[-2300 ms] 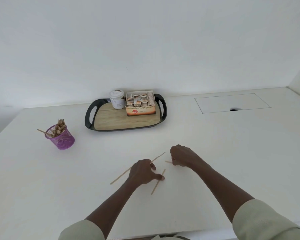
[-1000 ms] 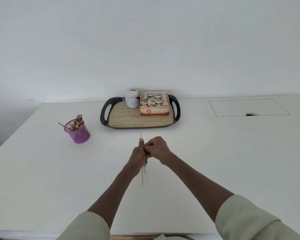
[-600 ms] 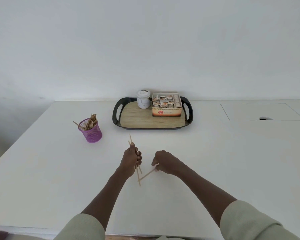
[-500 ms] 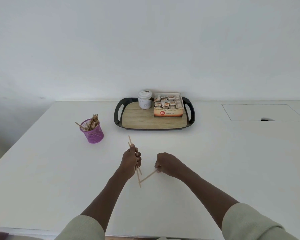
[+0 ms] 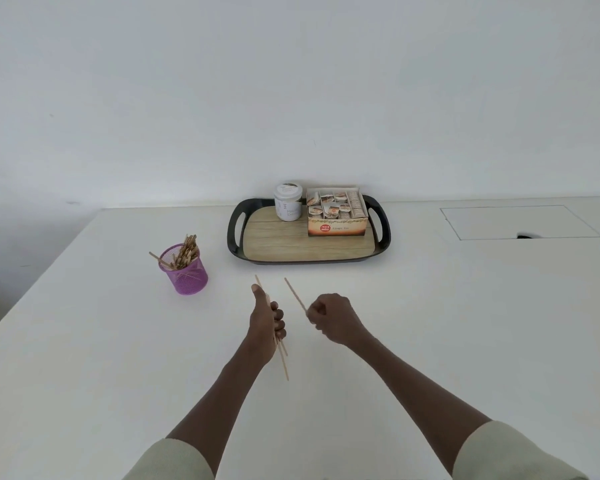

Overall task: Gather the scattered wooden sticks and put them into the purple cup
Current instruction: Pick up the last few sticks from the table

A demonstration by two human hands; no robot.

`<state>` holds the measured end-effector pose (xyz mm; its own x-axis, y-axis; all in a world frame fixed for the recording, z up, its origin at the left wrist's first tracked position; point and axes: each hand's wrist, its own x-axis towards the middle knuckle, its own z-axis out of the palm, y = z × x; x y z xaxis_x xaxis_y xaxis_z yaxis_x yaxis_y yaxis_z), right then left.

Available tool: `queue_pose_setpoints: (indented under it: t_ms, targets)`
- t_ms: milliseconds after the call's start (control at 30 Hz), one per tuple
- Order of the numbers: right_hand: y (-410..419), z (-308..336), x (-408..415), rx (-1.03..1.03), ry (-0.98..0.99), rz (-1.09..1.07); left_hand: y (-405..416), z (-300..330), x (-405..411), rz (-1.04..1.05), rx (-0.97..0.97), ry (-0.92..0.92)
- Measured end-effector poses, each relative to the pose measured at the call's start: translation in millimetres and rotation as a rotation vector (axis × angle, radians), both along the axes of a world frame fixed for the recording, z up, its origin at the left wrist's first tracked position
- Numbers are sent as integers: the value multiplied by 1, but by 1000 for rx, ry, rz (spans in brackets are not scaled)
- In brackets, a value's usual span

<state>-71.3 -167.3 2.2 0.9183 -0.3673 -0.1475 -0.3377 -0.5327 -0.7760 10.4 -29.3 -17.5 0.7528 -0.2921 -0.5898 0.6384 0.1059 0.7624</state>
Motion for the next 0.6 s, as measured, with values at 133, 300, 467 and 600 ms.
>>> queue_pose_setpoints:
  t_ms: [133, 300, 467, 600]
  targets:
    - [28, 9, 9, 132, -109, -26, -10, 10, 1, -55, -86, -20]
    - [43, 10, 11, 89, -186, 19, -16, 23, 2, 32, -62, -72]
    - [41, 4, 9, 569, -187, -392, -21, 48, 3, 195, -96, -229]
    - [44, 4, 12, 1362, -112, -390, -37, 70, -8, 174, -140, -357]
